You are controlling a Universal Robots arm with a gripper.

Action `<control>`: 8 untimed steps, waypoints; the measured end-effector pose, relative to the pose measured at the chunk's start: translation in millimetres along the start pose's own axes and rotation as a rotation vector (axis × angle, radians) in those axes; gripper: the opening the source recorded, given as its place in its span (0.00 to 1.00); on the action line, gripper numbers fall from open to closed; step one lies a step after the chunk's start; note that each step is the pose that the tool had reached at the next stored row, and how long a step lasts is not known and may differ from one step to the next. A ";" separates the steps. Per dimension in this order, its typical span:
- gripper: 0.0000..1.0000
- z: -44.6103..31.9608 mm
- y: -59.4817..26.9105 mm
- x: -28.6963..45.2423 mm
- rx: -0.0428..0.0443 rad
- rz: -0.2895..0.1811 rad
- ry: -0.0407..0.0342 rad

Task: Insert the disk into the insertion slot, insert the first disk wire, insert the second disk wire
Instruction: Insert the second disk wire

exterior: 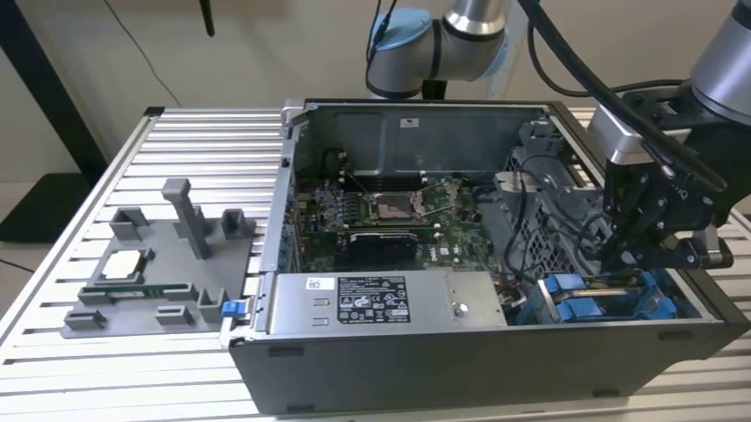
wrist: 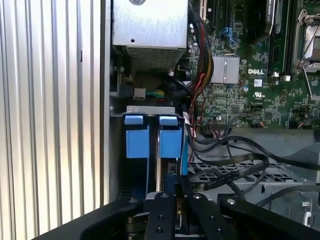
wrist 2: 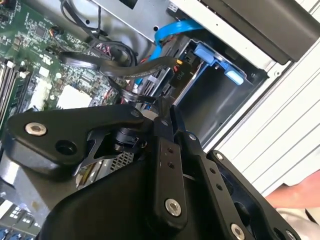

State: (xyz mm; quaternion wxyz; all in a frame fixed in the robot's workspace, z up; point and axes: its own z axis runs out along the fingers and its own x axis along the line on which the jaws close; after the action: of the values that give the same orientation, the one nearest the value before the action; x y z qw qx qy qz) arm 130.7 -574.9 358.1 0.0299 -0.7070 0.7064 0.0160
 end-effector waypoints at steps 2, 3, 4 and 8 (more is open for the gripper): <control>0.00 1.5 -1.4 -0.2 0.0001 0.000 -0.0001; 0.00 2.6 -1.4 -0.3 0.0002 0.000 0.0000; 0.00 3.8 -1.4 -0.4 0.0006 0.000 0.0000; 0.00 8.1 -1.6 -0.7 0.0018 0.000 0.0001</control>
State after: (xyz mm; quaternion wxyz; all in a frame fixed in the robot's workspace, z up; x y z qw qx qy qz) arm 132.5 -573.7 350.1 0.0305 -0.7070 0.7064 0.0153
